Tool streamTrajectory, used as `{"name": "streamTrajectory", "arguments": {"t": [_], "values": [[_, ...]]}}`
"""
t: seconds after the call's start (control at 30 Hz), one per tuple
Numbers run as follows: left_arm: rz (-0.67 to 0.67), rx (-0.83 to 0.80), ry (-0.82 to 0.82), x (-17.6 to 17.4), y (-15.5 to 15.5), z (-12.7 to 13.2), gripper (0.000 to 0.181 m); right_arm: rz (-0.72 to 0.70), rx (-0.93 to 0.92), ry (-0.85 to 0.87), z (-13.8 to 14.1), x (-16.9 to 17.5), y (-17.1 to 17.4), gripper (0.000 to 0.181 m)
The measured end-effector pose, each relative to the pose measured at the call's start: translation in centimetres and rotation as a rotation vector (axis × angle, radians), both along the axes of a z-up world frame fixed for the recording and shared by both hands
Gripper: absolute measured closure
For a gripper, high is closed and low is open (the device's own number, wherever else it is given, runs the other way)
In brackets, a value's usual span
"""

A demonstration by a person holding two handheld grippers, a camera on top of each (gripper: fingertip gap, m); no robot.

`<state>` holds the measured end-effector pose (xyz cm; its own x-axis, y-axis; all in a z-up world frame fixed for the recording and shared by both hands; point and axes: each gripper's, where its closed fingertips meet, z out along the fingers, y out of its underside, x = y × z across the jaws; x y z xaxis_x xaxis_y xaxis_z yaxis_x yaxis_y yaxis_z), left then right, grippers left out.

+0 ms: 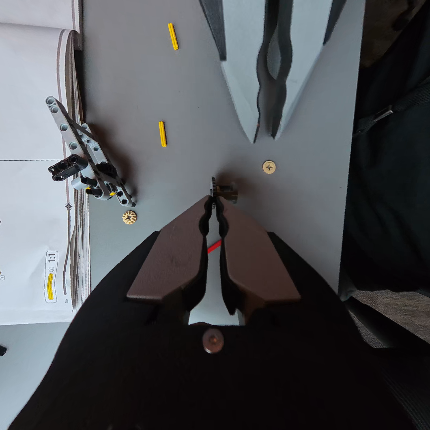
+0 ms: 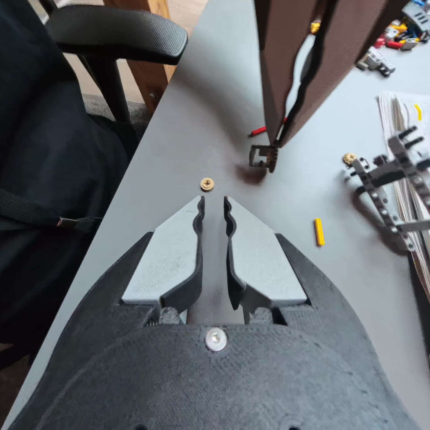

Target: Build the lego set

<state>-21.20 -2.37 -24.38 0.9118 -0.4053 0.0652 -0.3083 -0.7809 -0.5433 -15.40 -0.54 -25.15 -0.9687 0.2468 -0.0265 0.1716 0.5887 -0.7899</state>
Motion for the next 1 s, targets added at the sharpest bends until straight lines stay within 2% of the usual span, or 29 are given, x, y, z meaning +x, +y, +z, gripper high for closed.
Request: {"name": "streamTrajectory", "arguments": {"t": [0.13,0.3,0.47,0.53,0.6,0.7,0.8,0.93,1.0], "values": [[-0.008,-0.011,-0.003,0.2,-0.2,-0.1,0.181,0.018,0.070,0.028,-0.9,0.3,-1.7,0.162],[-0.017,-0.017,-0.005,0.3,-0.2,-0.2,0.181,0.011,0.103,0.102,-1.1,0.1,-1.9,0.162],[-0.021,-0.015,-0.011,0.2,0.0,-0.4,0.181,0.084,0.132,0.176,-1.2,0.4,-2.0,0.163],[-0.021,-0.017,-0.016,0.2,0.1,-0.4,0.181,0.095,0.130,0.176,-1.4,0.3,-2.2,0.164],[-0.025,-0.022,-0.021,0.3,0.1,-0.4,0.181,0.093,0.122,0.146,-1.5,0.2,-2.4,0.174],[-0.031,-0.039,-0.026,0.3,0.0,-0.4,0.181,0.054,0.114,0.115,-1.5,-0.3,-2.2,0.174],[-0.042,-0.063,-0.038,0.2,0.1,-0.4,0.181,-0.020,0.063,0.012,-1.1,-0.9,-1.6,0.175],[-0.064,-0.086,-0.072,0.5,0.3,-0.4,0.181,-0.092,-0.122,-0.333,0.0,-1.4,-0.7,0.176],[-0.070,-0.087,-0.087,0.7,0.5,-0.4,0.181,-0.128,-0.222,-0.437,0.9,-2.1,0.1,0.176]]}}
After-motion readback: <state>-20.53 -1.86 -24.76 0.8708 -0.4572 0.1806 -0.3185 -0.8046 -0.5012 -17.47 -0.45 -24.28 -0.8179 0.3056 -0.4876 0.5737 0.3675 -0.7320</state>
